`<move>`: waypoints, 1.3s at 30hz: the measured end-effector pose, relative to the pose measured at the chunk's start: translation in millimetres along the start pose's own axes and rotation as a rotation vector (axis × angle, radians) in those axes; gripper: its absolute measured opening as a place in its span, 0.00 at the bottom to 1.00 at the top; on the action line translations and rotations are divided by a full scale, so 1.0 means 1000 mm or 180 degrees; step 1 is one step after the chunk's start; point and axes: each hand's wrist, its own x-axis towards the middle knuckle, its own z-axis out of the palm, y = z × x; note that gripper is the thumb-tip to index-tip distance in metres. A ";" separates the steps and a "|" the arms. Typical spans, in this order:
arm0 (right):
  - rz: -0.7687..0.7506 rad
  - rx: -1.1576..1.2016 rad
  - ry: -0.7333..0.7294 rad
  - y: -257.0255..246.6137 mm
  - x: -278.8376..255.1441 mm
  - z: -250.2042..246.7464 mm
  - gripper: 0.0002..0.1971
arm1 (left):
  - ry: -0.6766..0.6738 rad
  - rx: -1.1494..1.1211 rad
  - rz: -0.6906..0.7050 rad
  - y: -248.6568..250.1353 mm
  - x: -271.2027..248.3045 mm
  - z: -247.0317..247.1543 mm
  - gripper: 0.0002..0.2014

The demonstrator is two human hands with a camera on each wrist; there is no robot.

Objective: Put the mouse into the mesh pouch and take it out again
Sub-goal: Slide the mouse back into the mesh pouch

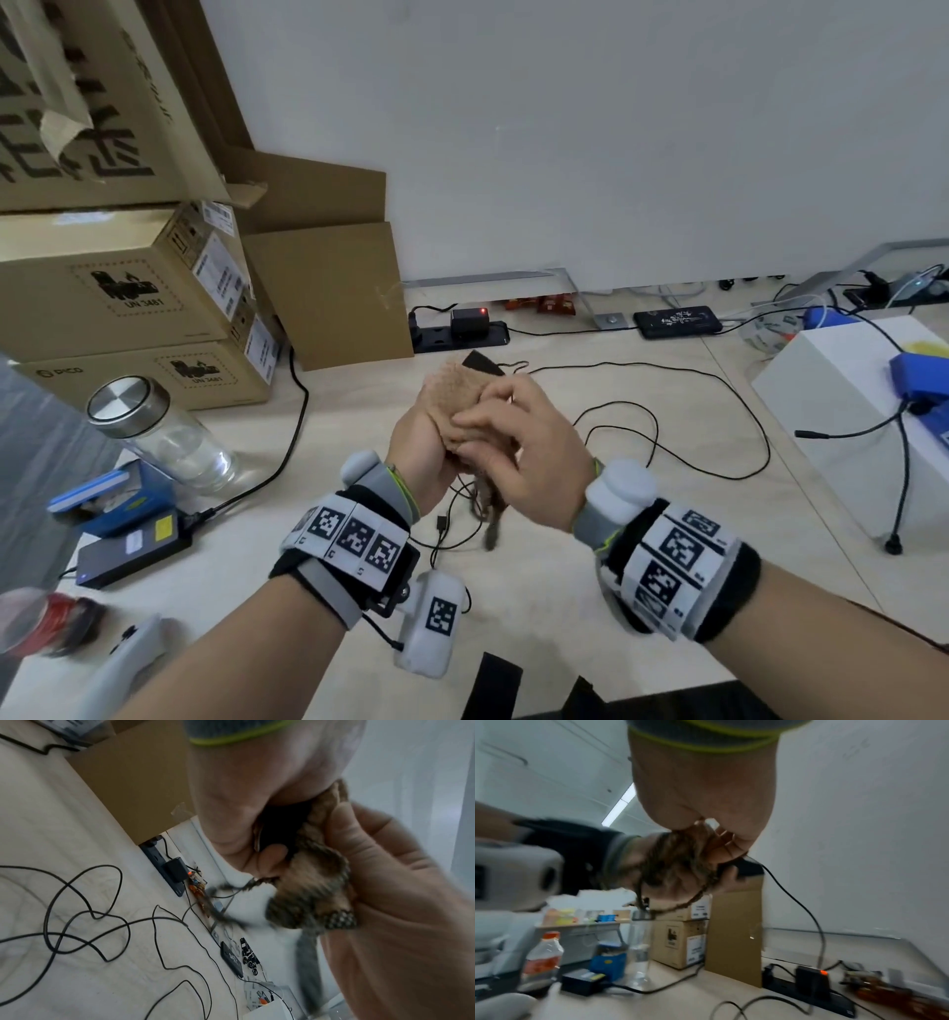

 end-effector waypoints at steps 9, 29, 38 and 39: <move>0.0794 -0.0207 0.0756 0.022 0.027 -0.014 0.17 | -0.0233 0.0499 0.0102 0.001 -0.010 0.002 0.23; 0.0745 -0.0167 0.0982 0.023 0.021 -0.011 0.10 | -0.0524 0.0535 -0.0033 0.006 -0.011 -0.005 0.24; -0.0460 -0.0216 0.0280 -0.018 -0.006 0.008 0.13 | -0.0624 0.0503 0.0586 0.004 -0.022 0.001 0.11; -0.0531 -0.0272 0.0291 -0.013 -0.006 0.004 0.13 | -0.0647 0.0472 0.0497 0.003 -0.021 0.000 0.10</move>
